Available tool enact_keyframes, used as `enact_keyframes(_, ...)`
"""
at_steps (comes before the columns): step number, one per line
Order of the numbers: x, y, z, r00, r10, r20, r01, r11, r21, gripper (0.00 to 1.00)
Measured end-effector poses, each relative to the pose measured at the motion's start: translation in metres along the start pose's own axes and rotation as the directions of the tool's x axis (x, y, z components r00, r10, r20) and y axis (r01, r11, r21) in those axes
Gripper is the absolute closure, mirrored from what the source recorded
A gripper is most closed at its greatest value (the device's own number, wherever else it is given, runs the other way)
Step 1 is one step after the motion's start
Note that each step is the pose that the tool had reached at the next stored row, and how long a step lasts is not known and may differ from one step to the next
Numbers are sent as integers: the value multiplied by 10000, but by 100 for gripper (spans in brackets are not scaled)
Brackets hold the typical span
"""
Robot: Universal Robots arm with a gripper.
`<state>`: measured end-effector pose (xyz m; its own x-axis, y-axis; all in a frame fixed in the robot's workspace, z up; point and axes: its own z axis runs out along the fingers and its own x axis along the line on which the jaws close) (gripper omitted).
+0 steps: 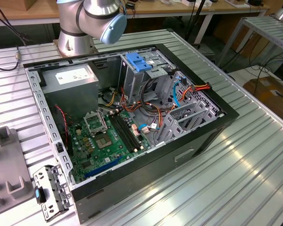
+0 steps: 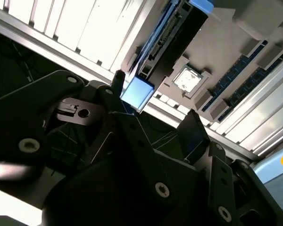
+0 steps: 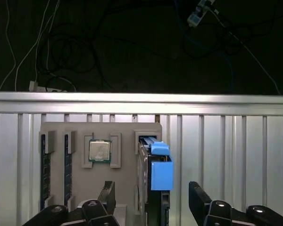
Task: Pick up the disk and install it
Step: 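Pick up the disk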
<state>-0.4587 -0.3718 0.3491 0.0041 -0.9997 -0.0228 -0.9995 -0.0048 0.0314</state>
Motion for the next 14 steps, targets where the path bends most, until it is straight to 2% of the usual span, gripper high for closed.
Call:
enact_keyframes(8,1,-1,12,10000,-1,1,1,10000,19,29)
enact_keyframes(9,1,-1,12,10000,-1,1,1,10000,19,36)
enact_keyframes(14,0,-1,22,10000,-2,11,2,10000,21,36)
